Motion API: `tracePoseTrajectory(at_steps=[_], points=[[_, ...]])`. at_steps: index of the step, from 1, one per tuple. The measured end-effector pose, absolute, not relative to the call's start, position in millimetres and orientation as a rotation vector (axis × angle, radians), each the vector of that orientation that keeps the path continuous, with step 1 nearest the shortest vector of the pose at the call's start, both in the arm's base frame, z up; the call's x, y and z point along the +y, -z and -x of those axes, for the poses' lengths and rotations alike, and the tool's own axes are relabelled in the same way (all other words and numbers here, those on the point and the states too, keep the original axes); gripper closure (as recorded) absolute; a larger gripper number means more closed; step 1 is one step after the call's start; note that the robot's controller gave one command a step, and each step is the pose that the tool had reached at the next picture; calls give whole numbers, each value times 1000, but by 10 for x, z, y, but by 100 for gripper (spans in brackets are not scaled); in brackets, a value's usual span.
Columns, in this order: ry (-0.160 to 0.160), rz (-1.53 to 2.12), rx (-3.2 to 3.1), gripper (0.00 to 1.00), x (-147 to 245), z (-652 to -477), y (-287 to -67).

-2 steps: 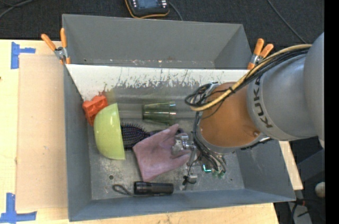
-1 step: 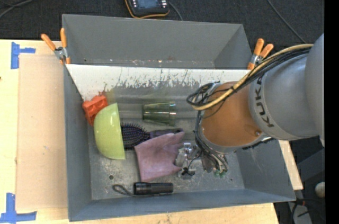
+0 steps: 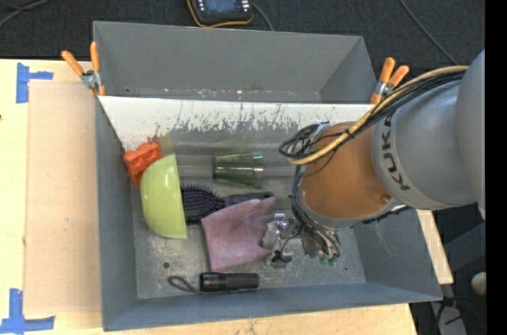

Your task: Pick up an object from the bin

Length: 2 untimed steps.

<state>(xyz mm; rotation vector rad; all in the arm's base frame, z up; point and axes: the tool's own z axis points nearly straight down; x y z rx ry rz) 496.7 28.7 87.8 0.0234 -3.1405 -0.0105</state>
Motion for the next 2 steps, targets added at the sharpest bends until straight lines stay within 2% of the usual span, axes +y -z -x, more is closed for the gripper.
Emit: tracePoseTrajectory(at_steps=[1, 2], points=[[9, -383, -3116, 100, 442, -4994, -704], [11, -47, -3139, 100, 338, -4940, -1721]])
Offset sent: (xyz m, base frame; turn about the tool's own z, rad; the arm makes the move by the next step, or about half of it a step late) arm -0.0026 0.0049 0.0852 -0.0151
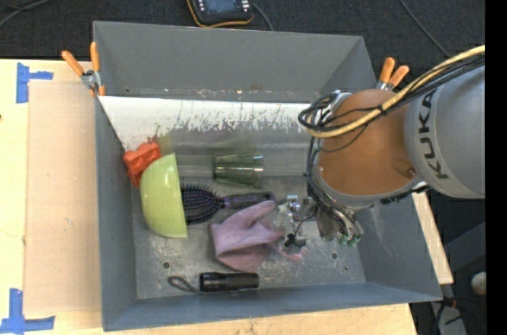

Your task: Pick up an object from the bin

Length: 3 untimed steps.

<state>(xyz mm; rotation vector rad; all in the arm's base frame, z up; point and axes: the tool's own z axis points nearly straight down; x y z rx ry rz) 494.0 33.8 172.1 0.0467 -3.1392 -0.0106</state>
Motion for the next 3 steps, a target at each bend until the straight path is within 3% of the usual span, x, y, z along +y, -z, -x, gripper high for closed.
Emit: tracePoseTrajectory(at_steps=[1, 2, 3], points=[[11, -47, -3139, 100, 338, -4940, -1721], [12, 14, -3130, 100, 677, -4810, -1259], [8, 7, -3139, 100, 632, -4847, -1037]])
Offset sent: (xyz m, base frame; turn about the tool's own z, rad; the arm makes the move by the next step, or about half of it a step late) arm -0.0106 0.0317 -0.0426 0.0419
